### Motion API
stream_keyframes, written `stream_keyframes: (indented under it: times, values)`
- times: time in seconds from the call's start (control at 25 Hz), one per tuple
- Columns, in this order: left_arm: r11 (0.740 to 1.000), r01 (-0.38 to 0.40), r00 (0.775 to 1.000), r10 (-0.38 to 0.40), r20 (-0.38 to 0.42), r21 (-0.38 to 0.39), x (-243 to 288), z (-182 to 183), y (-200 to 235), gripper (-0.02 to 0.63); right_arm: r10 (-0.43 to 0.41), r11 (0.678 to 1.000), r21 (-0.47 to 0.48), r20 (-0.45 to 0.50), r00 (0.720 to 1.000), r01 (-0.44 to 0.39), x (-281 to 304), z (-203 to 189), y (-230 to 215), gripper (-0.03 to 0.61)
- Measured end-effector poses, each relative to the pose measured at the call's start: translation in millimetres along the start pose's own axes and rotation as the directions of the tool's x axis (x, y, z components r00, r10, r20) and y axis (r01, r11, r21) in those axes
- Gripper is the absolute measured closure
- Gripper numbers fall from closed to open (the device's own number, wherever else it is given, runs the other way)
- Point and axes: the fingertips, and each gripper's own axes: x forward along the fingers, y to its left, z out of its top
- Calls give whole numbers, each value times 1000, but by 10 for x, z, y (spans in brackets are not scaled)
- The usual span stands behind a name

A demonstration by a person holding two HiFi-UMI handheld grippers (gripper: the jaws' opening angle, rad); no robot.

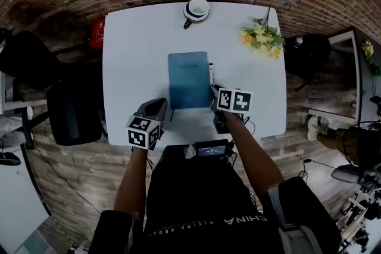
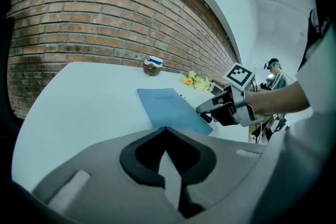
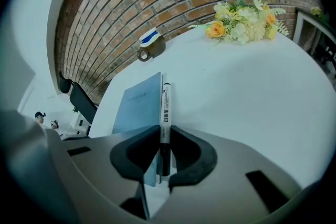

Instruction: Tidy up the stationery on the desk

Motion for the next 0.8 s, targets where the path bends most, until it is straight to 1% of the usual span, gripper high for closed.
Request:
stream_keyframes:
  times: [0.12, 0.24, 0.4, 0.52, 0.6, 0.8]
  values:
    - [1000, -2, 1000, 2, -1, -1, -11, -11, 20, 601, -9, 1000, -15, 0, 1000, 9, 20, -24, 3, 503]
    - [1000, 0, 1000, 0, -2, 0, -8, -19, 23, 602, -16, 999, -34, 5, 1000, 16, 23, -27, -6, 486]
    - [1000, 3, 1000, -3, -2, 1, 8, -14, 0, 601, -6, 999, -45, 3, 1000, 7, 11, -15, -15, 473]
    - [1000, 5, 1000, -5, 3, 3, 13, 4, -5, 601, 13, 999, -42, 4, 1000, -13, -17, -13, -15, 445]
    - [1000, 6, 1000, -6, 10, 4, 20, 27, 3, 601, 40, 999, -32, -2, 999, -40, -41, -18, -9, 401]
    - [1000, 7, 1000, -7, 28, 9, 26, 123, 1, 601, 40, 999, -26, 23, 999, -39, -171, 45, -56, 397]
